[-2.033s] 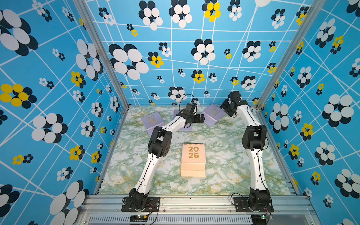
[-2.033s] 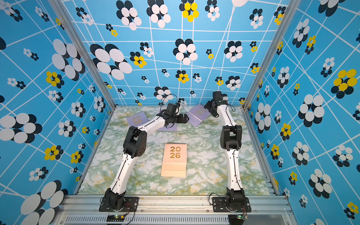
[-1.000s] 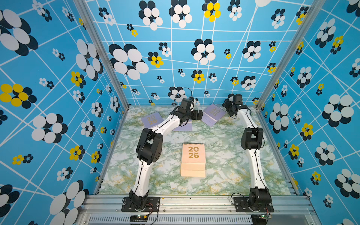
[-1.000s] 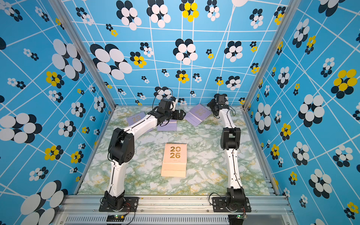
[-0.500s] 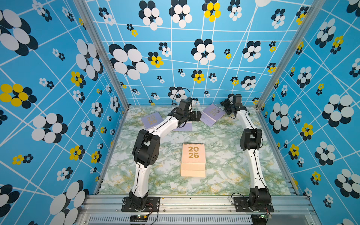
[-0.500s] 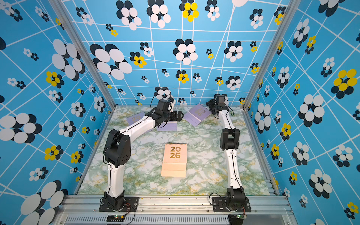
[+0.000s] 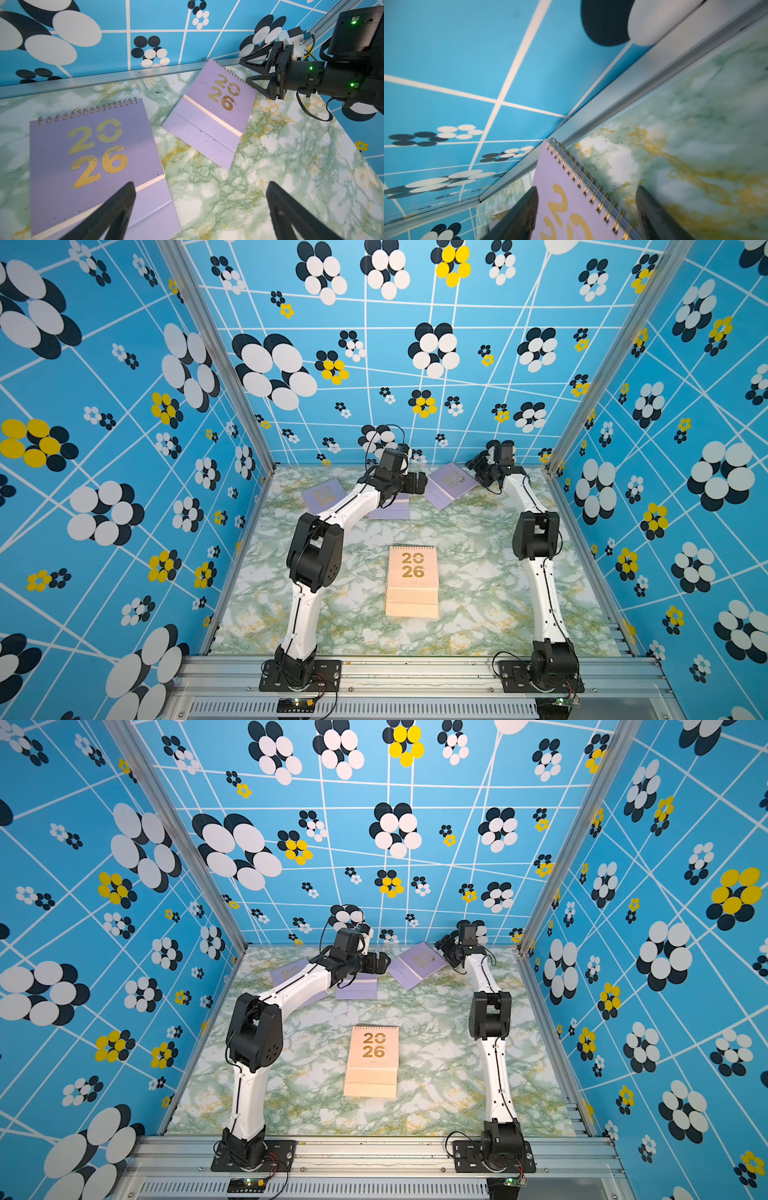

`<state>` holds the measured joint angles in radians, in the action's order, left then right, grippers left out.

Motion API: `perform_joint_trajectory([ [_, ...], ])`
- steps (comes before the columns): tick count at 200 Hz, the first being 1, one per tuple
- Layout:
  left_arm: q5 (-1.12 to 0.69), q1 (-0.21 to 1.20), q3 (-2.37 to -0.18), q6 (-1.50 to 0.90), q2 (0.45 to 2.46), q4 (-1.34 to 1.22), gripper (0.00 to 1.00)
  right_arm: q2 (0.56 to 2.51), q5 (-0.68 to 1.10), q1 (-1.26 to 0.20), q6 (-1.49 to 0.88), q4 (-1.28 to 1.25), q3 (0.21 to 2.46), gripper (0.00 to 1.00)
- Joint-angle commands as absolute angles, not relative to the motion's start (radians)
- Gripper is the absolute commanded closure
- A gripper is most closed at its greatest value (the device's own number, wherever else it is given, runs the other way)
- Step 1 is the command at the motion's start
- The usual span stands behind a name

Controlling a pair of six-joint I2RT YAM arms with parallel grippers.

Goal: Stack the calendars
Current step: Move the calendar to the center of the board.

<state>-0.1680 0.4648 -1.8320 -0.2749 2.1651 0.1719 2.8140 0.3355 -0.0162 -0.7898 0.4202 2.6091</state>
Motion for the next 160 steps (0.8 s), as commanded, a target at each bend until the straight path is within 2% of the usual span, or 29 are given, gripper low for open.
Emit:
perform_joint_trajectory([
  [1,-0.185,0.459,-1.883,-0.256,2.215,0.181,0.01,2.763,0.352,-0.035,-0.749,0.533,2.54,0.25],
  [85,-0.244,0.437,-2.156,-0.27,2.457,0.229,0.01,2.641,0.36,-0.05,-0.677,0.597,2.383,0.25],
  [160,-0.275,0.43,-2.234,-0.307,2.552,0.191,0.0,2.599,0.349,-0.09,-0.639,0.638,2.364,0.26],
])
